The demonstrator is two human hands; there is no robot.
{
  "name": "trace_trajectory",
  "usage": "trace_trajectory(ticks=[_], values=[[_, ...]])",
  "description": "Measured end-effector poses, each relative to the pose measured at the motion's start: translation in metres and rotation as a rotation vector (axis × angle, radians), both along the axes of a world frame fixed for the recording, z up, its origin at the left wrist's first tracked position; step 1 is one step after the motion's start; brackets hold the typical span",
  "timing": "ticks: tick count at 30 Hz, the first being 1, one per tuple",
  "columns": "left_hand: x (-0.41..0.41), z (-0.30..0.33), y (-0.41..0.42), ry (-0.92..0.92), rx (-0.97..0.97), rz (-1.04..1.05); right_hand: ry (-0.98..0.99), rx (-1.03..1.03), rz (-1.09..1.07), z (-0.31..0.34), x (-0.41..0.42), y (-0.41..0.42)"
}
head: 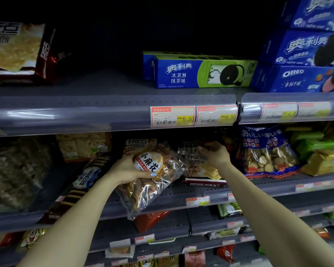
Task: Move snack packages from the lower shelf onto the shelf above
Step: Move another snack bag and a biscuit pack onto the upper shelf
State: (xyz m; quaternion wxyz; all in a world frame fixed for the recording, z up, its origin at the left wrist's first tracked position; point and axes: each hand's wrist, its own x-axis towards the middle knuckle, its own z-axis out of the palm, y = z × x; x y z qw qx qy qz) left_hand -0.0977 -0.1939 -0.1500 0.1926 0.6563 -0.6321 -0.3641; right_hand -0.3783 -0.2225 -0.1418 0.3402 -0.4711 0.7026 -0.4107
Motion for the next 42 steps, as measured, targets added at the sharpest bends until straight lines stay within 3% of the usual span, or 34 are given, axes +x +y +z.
trace_trajectory(ticks=[4, 9, 12, 16, 19, 25, 35, 42], values=[[0.0, 0.001, 0.003, -0.019, -0.041, 0.069, -0.249, 0.014, -0.078, -0.006, -0.005, -0.002], [-0.004, 0.004, 0.008, -0.072, -0.101, 0.173, -0.355, 0.013, -0.15, 0.001, -0.018, 0.011], [-0.006, 0.006, 0.011, -0.087, -0.101, 0.205, -0.396, 0.037, -0.119, 0.001, -0.028, 0.023], [-0.004, 0.007, 0.012, 0.053, -0.101, 0.309, -0.514, 0.141, -0.032, 0.007, -0.035, 0.043], [-0.006, 0.007, 0.012, 0.137, -0.07, 0.341, -0.496, 0.215, 0.081, 0.013, -0.038, 0.052], [-0.016, 0.013, 0.016, 0.07, 0.028, 0.271, -0.521, 0.21, 0.157, 0.021, -0.036, 0.059], [0.0, 0.018, 0.036, 0.371, 0.04, 0.293, -0.774, 0.131, 0.2, 0.019, -0.018, 0.096], [0.065, 0.031, 0.077, 0.515, -0.046, 0.334, -0.759, 0.09, 0.294, 0.027, 0.046, 0.136]])
